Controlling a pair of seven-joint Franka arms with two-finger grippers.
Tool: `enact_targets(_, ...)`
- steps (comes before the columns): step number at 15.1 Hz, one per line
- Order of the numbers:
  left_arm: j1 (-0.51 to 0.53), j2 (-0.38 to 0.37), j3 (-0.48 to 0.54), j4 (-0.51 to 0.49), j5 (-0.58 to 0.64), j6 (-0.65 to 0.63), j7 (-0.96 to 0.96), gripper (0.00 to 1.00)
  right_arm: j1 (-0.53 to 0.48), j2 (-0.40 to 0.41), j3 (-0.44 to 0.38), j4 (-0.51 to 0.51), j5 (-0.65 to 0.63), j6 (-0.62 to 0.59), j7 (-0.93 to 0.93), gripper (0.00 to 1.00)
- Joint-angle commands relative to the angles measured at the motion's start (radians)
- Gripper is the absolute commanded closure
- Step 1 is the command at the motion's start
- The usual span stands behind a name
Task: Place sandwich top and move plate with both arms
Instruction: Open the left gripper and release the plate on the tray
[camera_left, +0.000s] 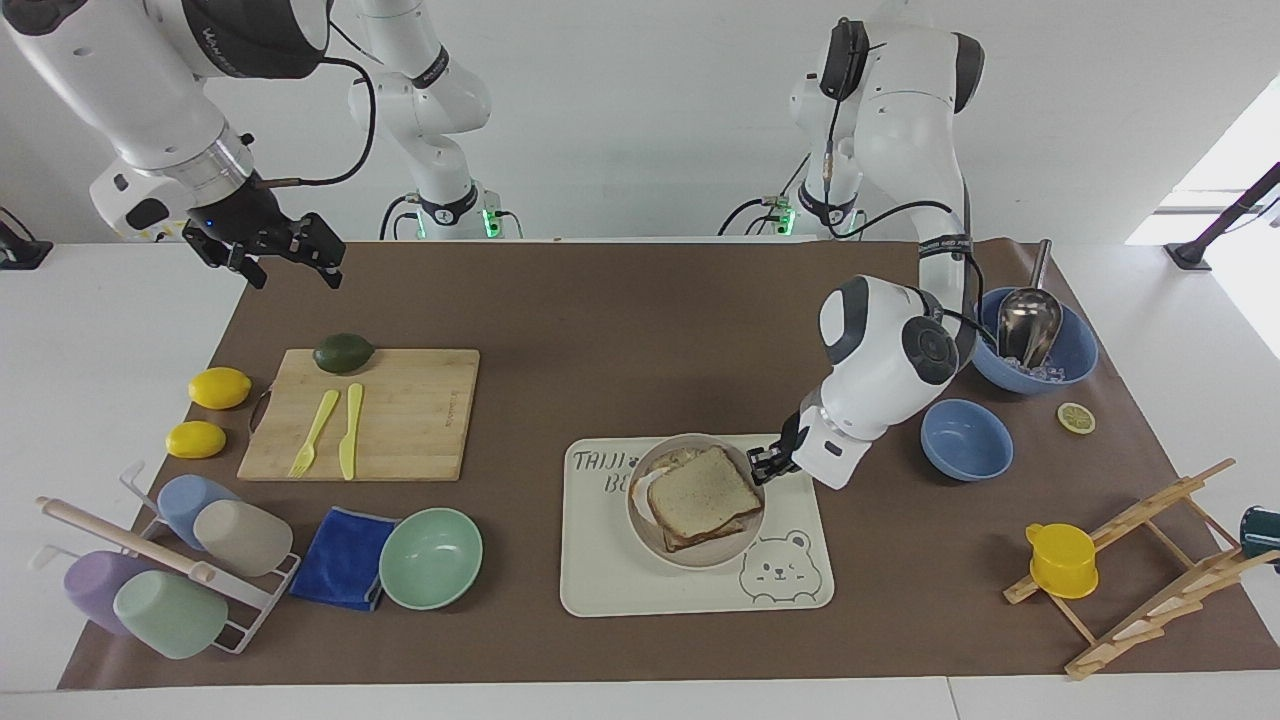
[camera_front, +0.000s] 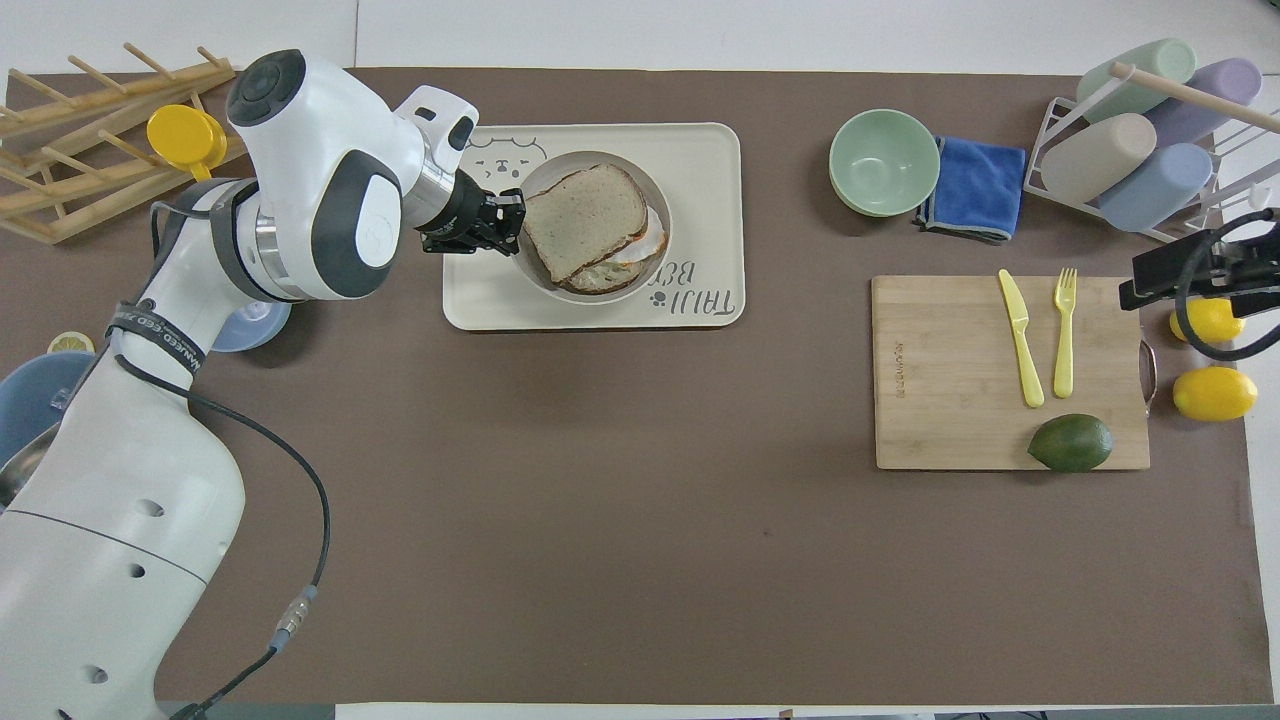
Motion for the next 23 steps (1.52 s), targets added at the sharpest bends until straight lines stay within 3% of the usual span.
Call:
enact_targets(1, 0.005, 0.017, 0.001, 0.003, -0.007, 0.037, 0.012, 1.0, -0.004, 0.001, 0.006, 0.004, -0.019, -0.02, -0.017, 0.0)
enact_targets(10, 0.001, 0.006, 0.001, -0.06, 0.032, 0.091, 0.018, 1.0, -0.003, 0.001, 0.006, 0.004, -0.033, -0.02, -0.019, 0.0)
enact_targets(12, 0.001, 0.005, 0.001, -0.068, 0.035, 0.091, 0.031, 0.37, -0.003, 0.001, 0.006, 0.004, -0.033, -0.02, -0.019, 0.0)
enact_targets(13, 0.001, 0.003, 0.001, -0.071, 0.035, 0.091, 0.034, 0.13, -0.003, 0.001, 0.006, 0.004, -0.033, -0.02, -0.019, 0.0)
enact_targets(17, 0.005, 0.002, 0.001, -0.067, 0.053, 0.076, 0.037, 0.0, -0.003, 0.001, 0.006, 0.004, -0.031, -0.021, -0.023, 0.0)
enact_targets(23, 0.008, 0.0, 0.002, -0.03, 0.095, -0.005, 0.035, 0.0, 0.034, 0.001, -0.006, 0.005, -0.03, -0.027, -0.025, 0.0)
